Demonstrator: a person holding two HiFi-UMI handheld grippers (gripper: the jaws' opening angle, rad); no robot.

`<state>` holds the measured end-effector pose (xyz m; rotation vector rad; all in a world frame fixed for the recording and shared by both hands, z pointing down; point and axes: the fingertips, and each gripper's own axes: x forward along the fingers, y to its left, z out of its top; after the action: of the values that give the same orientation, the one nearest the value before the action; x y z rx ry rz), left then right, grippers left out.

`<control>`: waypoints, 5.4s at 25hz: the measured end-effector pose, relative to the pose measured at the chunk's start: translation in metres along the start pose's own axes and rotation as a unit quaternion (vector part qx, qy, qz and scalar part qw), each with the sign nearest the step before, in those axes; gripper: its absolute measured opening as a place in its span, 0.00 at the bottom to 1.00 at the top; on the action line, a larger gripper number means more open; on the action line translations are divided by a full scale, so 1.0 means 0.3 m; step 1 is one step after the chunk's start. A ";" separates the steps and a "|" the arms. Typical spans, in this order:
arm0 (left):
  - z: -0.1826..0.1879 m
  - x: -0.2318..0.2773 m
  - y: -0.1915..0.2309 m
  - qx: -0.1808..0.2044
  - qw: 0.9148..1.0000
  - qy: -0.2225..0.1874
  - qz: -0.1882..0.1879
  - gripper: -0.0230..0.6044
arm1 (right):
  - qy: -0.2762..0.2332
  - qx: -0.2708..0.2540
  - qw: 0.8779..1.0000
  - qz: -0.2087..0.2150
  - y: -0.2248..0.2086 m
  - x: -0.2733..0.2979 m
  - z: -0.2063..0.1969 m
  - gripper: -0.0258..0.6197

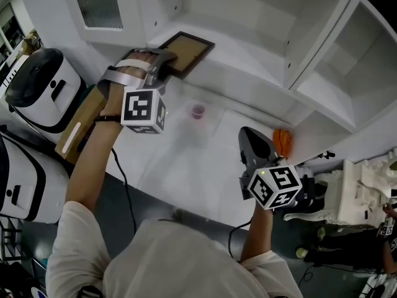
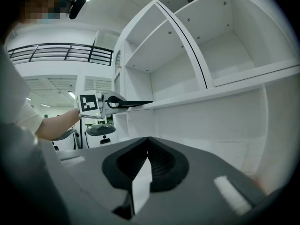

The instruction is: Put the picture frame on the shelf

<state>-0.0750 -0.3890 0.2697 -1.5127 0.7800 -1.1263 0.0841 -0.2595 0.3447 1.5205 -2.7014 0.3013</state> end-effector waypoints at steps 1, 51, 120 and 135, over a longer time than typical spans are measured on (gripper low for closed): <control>0.000 0.004 0.001 -0.001 1.000 -0.001 0.000 0.13 | 0.000 0.000 1.000 -0.001 -0.002 0.000 0.000 0.05; -0.014 0.169 -0.038 0.008 0.997 0.003 -0.076 0.41 | -0.006 0.007 0.999 -0.044 -0.045 -0.045 -0.015 0.05; 0.039 0.313 0.017 -0.036 0.996 -0.063 -0.057 0.65 | 0.023 0.024 0.997 -0.074 -0.113 -0.001 -0.082 0.05; 0.015 0.102 0.005 -0.100 0.993 -0.045 -0.054 0.65 | 0.008 0.009 0.999 -0.041 -0.024 -0.114 -0.046 0.05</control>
<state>-0.0602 -0.4155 0.2759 -1.7788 0.7742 -1.0749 0.1072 -0.2316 0.3555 1.6211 -2.6233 0.3340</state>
